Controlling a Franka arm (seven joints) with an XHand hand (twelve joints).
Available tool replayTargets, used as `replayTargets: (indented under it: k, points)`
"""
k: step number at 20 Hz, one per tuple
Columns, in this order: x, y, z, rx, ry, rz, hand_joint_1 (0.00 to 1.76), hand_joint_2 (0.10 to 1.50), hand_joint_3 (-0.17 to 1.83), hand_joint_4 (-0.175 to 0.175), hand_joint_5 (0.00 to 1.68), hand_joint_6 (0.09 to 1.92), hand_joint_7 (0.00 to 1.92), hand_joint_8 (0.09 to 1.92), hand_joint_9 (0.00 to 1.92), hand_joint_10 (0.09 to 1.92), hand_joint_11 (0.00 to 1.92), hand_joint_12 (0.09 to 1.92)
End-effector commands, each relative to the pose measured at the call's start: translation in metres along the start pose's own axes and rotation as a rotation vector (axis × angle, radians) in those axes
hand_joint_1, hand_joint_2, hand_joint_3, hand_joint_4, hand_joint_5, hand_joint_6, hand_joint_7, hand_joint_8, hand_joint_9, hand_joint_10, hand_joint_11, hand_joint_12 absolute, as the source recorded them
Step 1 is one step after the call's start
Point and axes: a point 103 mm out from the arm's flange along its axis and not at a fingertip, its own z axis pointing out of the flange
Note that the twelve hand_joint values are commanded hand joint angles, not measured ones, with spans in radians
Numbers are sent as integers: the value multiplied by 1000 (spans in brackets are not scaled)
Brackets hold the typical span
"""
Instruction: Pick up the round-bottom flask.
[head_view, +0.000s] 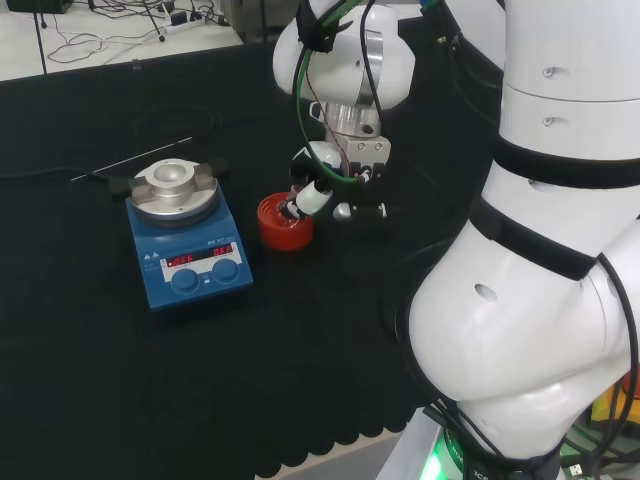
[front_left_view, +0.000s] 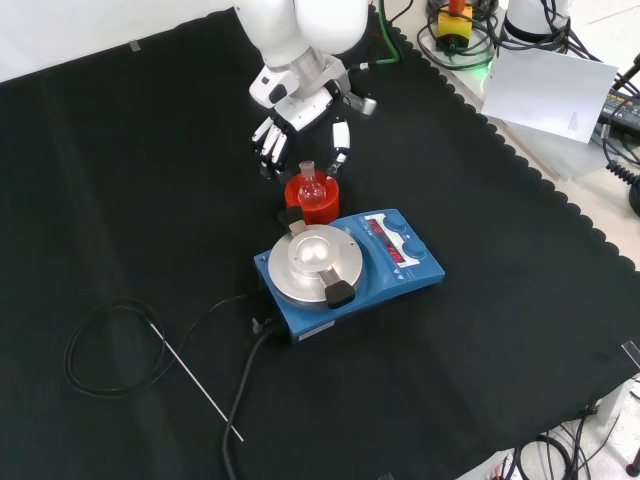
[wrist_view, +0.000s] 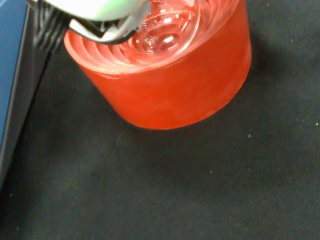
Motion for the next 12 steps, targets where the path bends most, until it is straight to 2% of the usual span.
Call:
replayTargets:
  k: [1, 12]
  points:
    - [-10, 5, -8, -9, -7, 10, 876, 582, 629, -51, 596, 799, 337, 766, 533, 708, 150, 1414]
    - [-5, 6, -5, 3, -23, 14, 904, 597, 617, -56, 767, 828, 353, 763, 546, 705, 162, 1407]
